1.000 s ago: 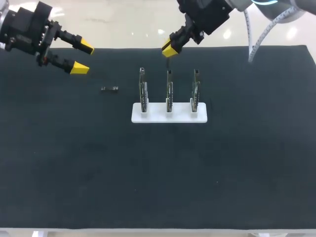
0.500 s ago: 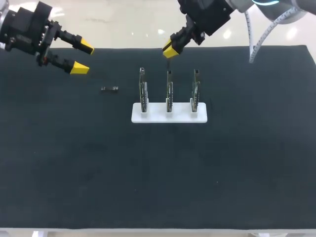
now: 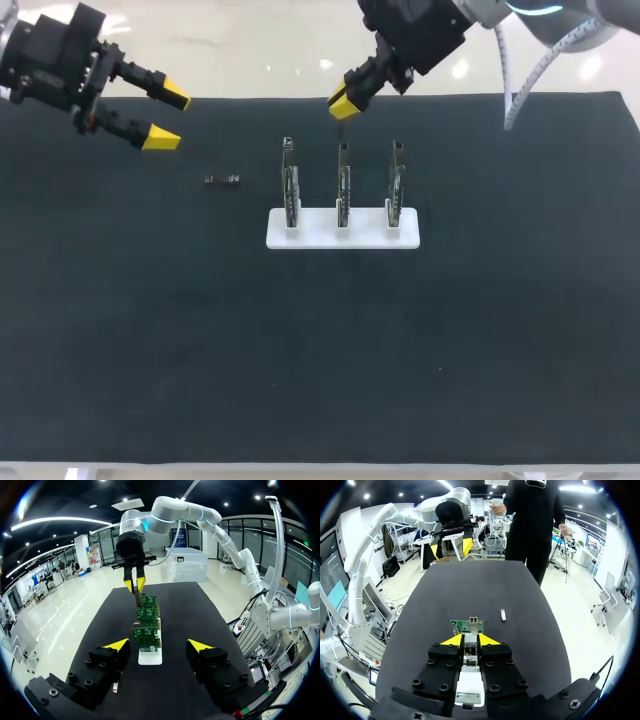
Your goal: Pick up the optical module with the left hand, and insert it into the network port with the right hand.
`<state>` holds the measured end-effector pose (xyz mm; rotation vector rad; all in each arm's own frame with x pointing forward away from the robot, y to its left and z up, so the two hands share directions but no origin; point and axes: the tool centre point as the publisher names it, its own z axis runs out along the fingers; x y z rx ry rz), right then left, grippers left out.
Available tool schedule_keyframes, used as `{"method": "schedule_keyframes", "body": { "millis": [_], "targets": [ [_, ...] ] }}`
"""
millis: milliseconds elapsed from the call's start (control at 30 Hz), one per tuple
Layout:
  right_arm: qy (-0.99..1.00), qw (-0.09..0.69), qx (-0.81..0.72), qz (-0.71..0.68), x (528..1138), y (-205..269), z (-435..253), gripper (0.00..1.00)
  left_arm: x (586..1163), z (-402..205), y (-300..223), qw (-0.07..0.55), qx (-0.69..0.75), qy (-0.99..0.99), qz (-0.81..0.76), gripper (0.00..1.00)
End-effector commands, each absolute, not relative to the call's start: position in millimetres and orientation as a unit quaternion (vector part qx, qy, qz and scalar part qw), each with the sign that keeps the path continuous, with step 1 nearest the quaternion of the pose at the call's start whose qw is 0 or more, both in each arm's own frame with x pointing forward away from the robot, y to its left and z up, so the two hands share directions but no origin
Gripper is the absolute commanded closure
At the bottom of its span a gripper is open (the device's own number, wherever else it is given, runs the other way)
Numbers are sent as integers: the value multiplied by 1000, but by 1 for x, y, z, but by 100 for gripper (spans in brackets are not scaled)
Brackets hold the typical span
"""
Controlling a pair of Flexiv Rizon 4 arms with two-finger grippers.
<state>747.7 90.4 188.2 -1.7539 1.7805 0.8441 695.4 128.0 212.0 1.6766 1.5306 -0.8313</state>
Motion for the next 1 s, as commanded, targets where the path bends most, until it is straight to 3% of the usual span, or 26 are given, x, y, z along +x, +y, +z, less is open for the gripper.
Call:
{"method": "schedule_keyframes", "body": {
  "millis": [33, 1000],
  "targets": [
    [653, 250, -644, 310, 747, 91, 187, 100, 695, 212, 128, 353, 649, 593, -321, 0],
    [659, 241, -642, 308, 745, 86, 191, 100, 695, 212, 128, 353, 649, 593, -321, 0]
  ]
}}
